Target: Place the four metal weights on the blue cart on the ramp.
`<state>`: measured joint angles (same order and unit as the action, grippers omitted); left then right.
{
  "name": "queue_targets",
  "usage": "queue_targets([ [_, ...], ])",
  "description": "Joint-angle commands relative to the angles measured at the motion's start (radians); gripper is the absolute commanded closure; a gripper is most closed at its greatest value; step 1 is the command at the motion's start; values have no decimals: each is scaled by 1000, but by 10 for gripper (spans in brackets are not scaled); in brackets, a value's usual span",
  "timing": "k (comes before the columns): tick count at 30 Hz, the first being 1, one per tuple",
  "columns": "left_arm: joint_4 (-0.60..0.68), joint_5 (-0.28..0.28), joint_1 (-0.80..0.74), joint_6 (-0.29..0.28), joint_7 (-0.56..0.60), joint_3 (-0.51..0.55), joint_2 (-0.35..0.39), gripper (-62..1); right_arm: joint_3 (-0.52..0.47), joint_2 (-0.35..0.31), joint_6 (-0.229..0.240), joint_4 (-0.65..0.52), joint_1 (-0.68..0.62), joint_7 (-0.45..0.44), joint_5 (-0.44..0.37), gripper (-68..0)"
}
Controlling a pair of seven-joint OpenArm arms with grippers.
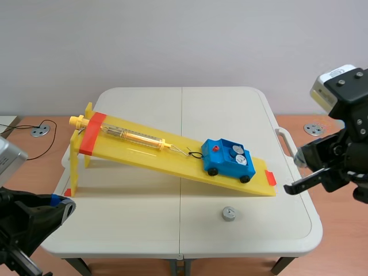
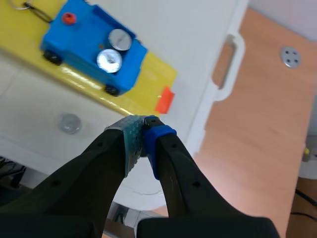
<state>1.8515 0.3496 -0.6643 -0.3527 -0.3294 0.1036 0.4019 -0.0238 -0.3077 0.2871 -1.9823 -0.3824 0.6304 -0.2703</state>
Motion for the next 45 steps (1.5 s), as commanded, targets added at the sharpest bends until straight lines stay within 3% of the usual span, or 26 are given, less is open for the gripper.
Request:
queue_targets([
  [1, 72, 77, 23, -21, 93, 15, -8, -31, 14, -13, -41, -15, 120, -143, -41, -7],
  [14, 72, 77, 23, -21, 93, 15, -8, -31, 79, 103, -42, 226, 358, -201, 25, -8],
  [25, 72, 77, 23, -21, 93, 15, -8, -32, 193, 214, -89, 407, 516, -242, 142, -8],
  [32, 72, 77, 23, -21, 93, 15, -8, -31, 242, 253, -139, 491, 576, -259, 204, -8],
  [45, 72, 77, 23, -21, 93, 15, -8, -31, 261, 269, -168, 575, 618, -288, 227, -9],
])
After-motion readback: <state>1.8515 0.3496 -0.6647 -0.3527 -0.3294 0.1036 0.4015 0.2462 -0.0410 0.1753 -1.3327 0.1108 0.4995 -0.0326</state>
